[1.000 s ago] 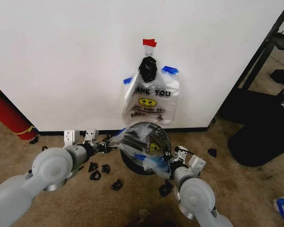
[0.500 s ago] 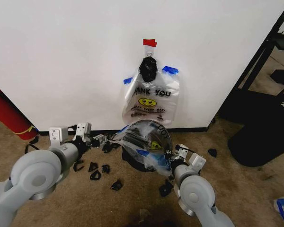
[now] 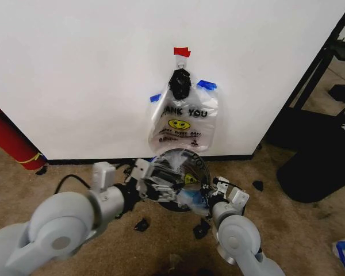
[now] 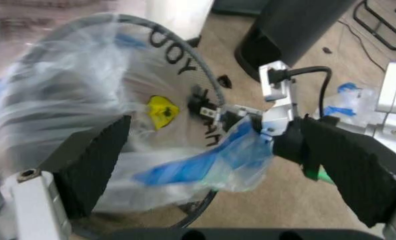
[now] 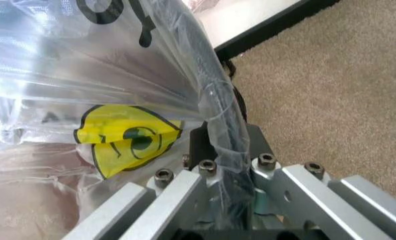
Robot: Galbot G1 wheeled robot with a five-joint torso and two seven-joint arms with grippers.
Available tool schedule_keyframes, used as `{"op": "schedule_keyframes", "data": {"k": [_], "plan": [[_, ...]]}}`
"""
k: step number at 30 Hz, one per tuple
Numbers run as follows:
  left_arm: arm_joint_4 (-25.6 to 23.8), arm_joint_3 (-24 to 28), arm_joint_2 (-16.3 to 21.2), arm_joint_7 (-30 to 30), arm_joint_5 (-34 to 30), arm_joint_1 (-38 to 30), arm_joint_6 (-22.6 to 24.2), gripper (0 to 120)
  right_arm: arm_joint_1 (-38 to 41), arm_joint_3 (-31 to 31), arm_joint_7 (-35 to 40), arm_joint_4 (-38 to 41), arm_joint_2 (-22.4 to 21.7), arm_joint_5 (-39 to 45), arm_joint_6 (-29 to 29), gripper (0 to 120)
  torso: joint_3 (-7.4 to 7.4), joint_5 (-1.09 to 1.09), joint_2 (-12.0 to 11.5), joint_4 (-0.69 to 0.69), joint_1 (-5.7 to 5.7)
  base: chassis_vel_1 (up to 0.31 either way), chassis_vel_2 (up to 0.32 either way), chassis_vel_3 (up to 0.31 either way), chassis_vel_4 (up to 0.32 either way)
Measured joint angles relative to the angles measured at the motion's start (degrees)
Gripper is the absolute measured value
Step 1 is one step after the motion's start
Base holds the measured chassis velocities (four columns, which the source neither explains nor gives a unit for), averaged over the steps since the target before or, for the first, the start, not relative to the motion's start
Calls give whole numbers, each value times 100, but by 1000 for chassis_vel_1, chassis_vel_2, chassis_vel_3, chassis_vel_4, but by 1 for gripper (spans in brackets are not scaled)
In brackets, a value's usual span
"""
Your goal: Pick up the garbage bag from the wall and place it over the trash bin.
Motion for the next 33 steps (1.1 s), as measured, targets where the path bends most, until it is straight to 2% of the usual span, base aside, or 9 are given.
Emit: {"op": "schedule_keyframes", "data": {"k": [3,5,12,19,20,25,26,29,33], "plan": [[124,358,-102,-49,-45,-346,109,98,-11,-7,0,15,-1,-4,-14,0,0,1,0,0,0,0,0,0,0],[138,392,-113,-59,-46,-369,125,98,-13,-8,1,15,1,-5,-16,0,0,1,0,0,0,0,0,0,0],[289,611,-198,-94,-14,-420,230,82,15,-5,134,64,24,163,-74,0,0,1,0,1,0,0,0,0,0],[379,760,-160,141,314,-316,240,51,105,-6,268,78,48,364,-97,0,-1,0,0,1,0,0,0,0,0],[379,760,-160,141,314,-316,240,51,105,-6,268,78,48,364,-97,0,-1,0,0,1,0,0,0,0,0],[399,733,-140,149,330,-259,222,34,117,-4,282,73,45,389,-98,0,-1,0,0,1,0,0,0,0,0],[416,718,-136,147,337,-222,213,26,125,-4,290,73,45,413,-99,0,-1,0,0,1,0,0,0,0,0],[419,705,-123,151,341,-184,208,19,140,-5,304,74,43,437,-100,0,-1,0,0,1,0,0,0,0,0],[409,680,-107,180,381,-82,198,1,155,-3,330,81,27,467,-104,0,-1,1,0,1,0,0,0,0,0]]}}
